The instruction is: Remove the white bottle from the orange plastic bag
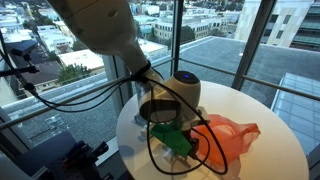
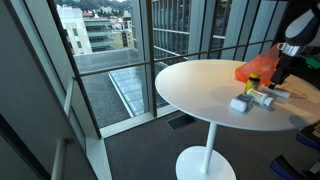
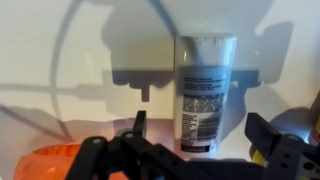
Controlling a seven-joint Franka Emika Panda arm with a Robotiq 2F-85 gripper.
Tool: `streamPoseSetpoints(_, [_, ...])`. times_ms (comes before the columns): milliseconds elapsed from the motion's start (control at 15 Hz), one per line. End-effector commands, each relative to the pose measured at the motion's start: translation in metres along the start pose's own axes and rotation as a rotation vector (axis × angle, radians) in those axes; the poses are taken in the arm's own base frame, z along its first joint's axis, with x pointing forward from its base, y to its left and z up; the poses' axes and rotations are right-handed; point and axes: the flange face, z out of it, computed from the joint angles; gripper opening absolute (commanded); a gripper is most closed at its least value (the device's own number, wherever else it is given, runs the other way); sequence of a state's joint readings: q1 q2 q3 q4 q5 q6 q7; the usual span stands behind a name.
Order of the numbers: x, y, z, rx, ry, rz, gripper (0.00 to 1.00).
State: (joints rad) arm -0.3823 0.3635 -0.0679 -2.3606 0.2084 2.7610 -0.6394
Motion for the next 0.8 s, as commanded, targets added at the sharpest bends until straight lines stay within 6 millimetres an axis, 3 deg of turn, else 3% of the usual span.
streamPoseSetpoints(0, [-0.009,0.005,-0.027,-0.035,-0.015,0.085,1.00])
streamPoseSetpoints(400, [-0.016,0.011,-0.070,-0.072,-0.093,0.189,1.00])
streamPoseSetpoints(733, [-0.016,0.009,-0.122,-0.066,-0.075,0.198,1.00])
